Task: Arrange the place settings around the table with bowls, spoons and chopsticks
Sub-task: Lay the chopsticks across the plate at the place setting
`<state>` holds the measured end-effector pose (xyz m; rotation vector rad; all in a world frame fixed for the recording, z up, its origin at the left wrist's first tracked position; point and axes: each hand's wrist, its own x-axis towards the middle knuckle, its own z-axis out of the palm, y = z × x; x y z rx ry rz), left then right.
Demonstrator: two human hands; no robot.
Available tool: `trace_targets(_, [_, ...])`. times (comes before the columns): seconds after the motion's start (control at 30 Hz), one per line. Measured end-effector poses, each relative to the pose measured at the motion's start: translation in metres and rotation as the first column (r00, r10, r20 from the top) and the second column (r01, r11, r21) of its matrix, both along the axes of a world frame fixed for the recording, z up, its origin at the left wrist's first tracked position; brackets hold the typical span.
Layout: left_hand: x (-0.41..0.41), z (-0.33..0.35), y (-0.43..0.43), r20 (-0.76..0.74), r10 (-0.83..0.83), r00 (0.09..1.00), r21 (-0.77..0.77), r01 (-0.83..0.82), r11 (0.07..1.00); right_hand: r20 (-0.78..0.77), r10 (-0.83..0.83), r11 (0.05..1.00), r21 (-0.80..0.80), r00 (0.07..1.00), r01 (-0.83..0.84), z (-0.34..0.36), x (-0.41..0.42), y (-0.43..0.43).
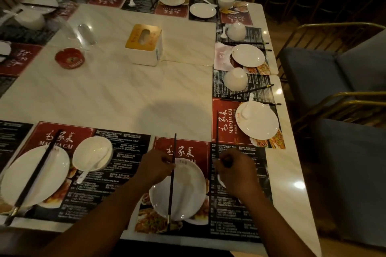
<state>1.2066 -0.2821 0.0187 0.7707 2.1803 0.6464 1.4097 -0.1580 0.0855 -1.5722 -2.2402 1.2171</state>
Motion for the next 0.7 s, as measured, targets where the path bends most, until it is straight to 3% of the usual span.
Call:
trace_targets(0.2, [-0.001,-0.015,-0.009,0.054,-0.074,0.996,-0.031,0.076,0.997,0.047,0.083,0.984,-0.164,0.995,-0.074,-0.055,-0.036,-0.051])
trace_targets(0.43, [-0.005,-0.020,-0.005,0.082,-0.114,0.990,0.005,0.114,0.993,0.118,0.131,0.988,-0.092,0.984,-0.121,-0.093,-0.043,-0.073])
trace_targets(0.7, [-0.007,-0.026,-0.004,0.159,-0.076,0.984,0.035,0.071,0.997,0.075,0.119,0.993,-0.022,0.990,-0.117,-0.098,-0.048,-0.084])
